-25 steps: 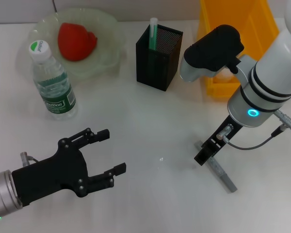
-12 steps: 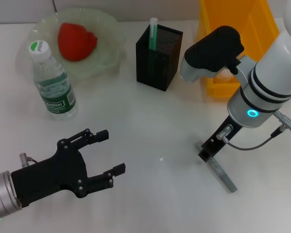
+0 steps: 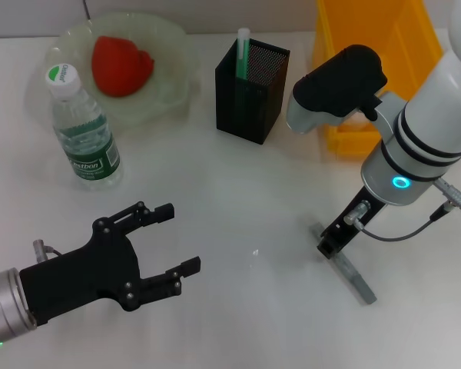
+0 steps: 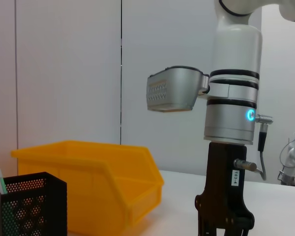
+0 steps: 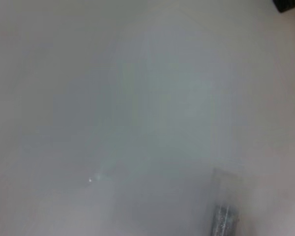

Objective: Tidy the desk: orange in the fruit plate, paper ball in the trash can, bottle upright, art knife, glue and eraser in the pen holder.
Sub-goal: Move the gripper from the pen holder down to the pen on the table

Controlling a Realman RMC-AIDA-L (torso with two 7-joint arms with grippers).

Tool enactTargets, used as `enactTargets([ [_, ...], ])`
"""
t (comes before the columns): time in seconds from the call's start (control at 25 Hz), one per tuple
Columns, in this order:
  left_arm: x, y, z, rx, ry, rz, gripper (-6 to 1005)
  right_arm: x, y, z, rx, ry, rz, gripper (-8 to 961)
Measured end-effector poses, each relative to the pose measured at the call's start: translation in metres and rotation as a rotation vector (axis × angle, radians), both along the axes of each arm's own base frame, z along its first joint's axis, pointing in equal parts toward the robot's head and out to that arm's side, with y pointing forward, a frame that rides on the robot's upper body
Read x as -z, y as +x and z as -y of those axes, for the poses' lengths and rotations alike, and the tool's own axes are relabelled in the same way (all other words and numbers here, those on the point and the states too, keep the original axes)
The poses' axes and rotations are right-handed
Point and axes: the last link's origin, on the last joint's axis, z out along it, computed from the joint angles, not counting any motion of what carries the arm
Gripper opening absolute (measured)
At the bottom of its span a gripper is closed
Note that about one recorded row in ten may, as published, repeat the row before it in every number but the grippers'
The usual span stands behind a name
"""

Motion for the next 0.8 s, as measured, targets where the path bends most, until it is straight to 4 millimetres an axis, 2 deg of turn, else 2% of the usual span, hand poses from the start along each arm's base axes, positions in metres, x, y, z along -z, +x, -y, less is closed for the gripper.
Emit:
enactTargets([
  [0.36, -0.0002, 0.0003, -0.0006, 0.001, 0.001, 0.000, 810, 0.0042, 0.0016, 0.0025, 0.019, -0.020, -0.021, 334],
  [0.64, 0.0004, -0.0014, -0.0006, -0.009, 0.003, -0.007, 810, 0.0049, 0.0006, 0.0038, 0.003, -0.031, -0.019, 153],
  [0.8, 0.0004, -0.0014, -0.0008, -0.009, 0.003, -0.007, 810, 0.0055, -0.0004, 0.0061, -0.011, -0.041, -0.012, 139],
])
